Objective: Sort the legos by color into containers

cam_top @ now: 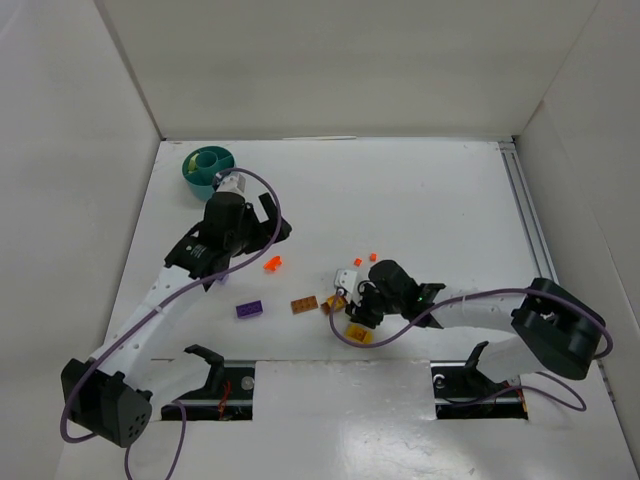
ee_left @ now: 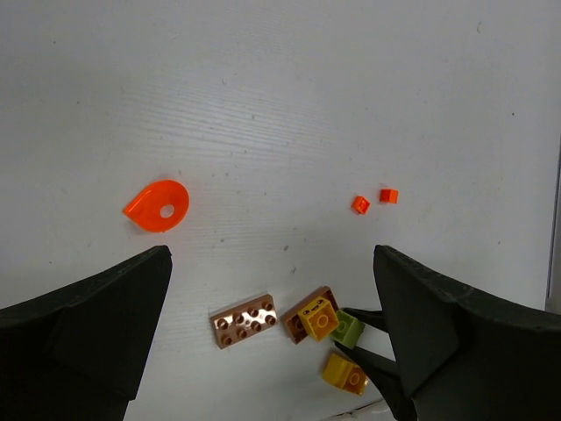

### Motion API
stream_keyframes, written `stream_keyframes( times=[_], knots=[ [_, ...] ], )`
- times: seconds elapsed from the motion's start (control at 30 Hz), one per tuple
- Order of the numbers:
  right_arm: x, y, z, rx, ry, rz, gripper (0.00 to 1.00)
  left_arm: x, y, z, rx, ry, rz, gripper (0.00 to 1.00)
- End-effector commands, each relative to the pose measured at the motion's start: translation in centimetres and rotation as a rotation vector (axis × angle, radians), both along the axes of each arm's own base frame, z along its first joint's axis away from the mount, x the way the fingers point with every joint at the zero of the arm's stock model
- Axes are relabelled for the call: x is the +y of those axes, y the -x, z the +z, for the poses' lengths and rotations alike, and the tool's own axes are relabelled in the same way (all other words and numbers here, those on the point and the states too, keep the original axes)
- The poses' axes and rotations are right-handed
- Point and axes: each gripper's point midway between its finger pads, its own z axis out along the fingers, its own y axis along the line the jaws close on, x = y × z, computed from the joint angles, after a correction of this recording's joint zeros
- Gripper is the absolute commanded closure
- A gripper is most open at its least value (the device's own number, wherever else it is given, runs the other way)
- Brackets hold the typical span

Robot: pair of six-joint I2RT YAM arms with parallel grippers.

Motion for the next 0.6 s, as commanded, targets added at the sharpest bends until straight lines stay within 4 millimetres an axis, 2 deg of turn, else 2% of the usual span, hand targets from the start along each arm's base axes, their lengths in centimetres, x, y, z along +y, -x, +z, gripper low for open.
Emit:
stream_keyframes(
  times=[0.0,0.07,0.13,0.33,0.43,0.53,0.57],
  knots=[
    [2.5,-0.9,2.3,-0.067,-0.094,0.054,0.58,0.4,0.2,0.7,-0.033,-0.004,0.001,0.0],
    [2.9,-0.7,2.5,-0.081,-0.117,0.09,0.65,0.5,0.4,0.5,-0.025,-0.008,0.001,0.0],
    [2.8,-0.3,2.1,-0.07,-0.114,0.098,0.69,0.3,0.6,0.8,-0.031,0.001,-0.007,0.0],
    [3.7,0.3,2.3,-0.072,-0.15,0.167,0.83,0.4,1.1,0.1,-0.01,-0.001,-0.016,0.0],
    [3.7,0.4,2.3,-0.066,-0.155,0.176,0.84,0.3,1.4,0.0,-0.009,0.005,-0.024,0.0],
    [4.2,0.1,3.9,-0.097,-0.19,0.177,0.84,-0.5,1.9,0.1,0.0,0.027,-0.076,0.0],
    [4.3,0.0,5.3,-0.124,-0.22,0.178,0.84,-0.9,2.1,0.3,-0.017,0.045,-0.106,0.0]
  ],
)
